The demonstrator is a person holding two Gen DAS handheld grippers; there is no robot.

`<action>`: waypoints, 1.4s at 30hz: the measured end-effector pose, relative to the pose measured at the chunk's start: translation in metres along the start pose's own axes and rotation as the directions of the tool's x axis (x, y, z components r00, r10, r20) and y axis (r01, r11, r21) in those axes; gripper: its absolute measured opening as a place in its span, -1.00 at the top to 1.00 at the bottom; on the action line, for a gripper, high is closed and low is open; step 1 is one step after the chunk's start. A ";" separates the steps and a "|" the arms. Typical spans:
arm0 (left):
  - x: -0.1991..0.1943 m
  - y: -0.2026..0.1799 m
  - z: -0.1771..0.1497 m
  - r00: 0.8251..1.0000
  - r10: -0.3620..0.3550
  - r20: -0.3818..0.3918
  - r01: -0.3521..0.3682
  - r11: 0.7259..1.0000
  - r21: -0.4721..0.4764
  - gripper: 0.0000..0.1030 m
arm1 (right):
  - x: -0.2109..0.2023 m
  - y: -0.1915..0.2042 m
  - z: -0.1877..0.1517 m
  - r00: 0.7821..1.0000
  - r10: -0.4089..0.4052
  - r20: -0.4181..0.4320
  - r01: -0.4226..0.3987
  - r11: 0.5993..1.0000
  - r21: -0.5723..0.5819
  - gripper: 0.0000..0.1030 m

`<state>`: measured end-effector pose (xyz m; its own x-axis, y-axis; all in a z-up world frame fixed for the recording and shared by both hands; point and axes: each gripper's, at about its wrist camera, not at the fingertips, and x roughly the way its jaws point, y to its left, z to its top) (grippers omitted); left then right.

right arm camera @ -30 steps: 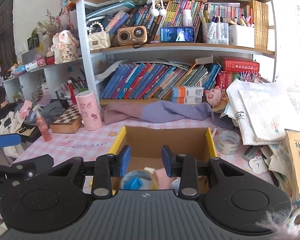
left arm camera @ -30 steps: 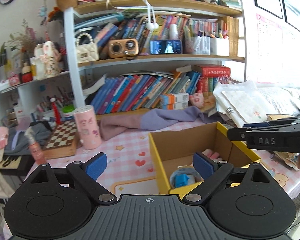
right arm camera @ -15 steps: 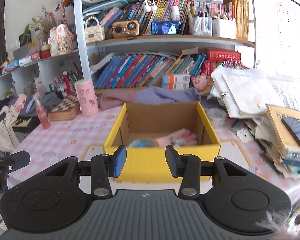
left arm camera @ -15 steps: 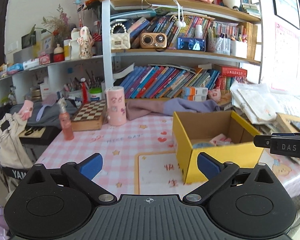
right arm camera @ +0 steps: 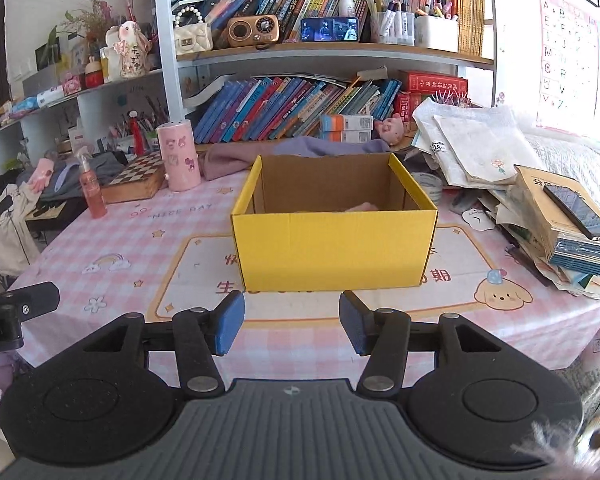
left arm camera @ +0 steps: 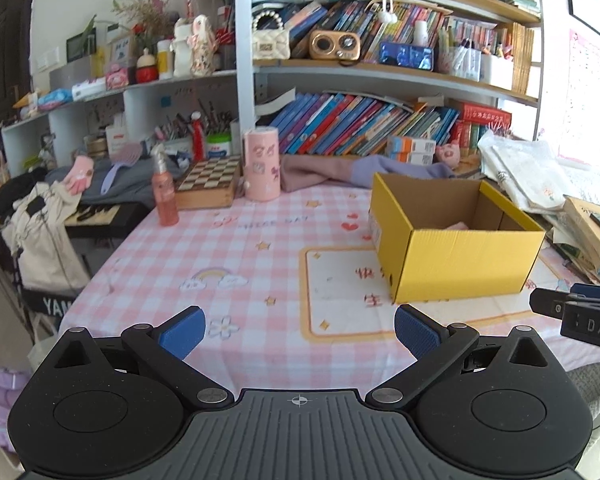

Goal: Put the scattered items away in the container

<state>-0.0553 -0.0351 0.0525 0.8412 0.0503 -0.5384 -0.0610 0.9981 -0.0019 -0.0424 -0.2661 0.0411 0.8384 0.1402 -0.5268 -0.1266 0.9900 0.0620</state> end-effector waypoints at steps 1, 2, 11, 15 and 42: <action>-0.002 0.001 -0.002 1.000 0.003 -0.001 -0.003 1.000 -0.009 -0.98 | -0.002 0.002 -0.003 1.000 -0.001 -0.003 0.001 1.000 -0.003 -0.04; -0.004 0.002 -0.005 1.000 0.007 0.001 -0.007 1.000 -0.017 -0.98 | -0.003 0.004 -0.006 1.000 0.001 -0.007 -0.001 1.000 -0.005 -0.04; -0.010 0.006 -0.021 0.999 0.010 -0.033 -0.010 1.000 -0.005 -0.98 | -0.014 0.021 -0.024 0.999 0.030 -0.043 -0.031 0.999 -0.019 -0.14; -0.011 0.005 -0.028 0.998 -0.008 -0.058 0.008 1.000 0.000 -0.98 | -0.017 0.025 -0.029 0.998 0.034 -0.060 -0.036 0.999 -0.022 -0.20; -0.006 -0.002 -0.038 0.992 -0.018 -0.128 0.023 0.999 0.039 -0.98 | -0.014 0.031 -0.036 0.993 0.029 -0.112 -0.032 0.999 -0.029 -0.65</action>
<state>-0.0802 -0.0384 0.0237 0.7666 0.0277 -0.6416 -0.0203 0.9996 0.0189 -0.0771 -0.2384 0.0201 0.7696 0.1662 -0.6165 -0.1688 0.9841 0.0546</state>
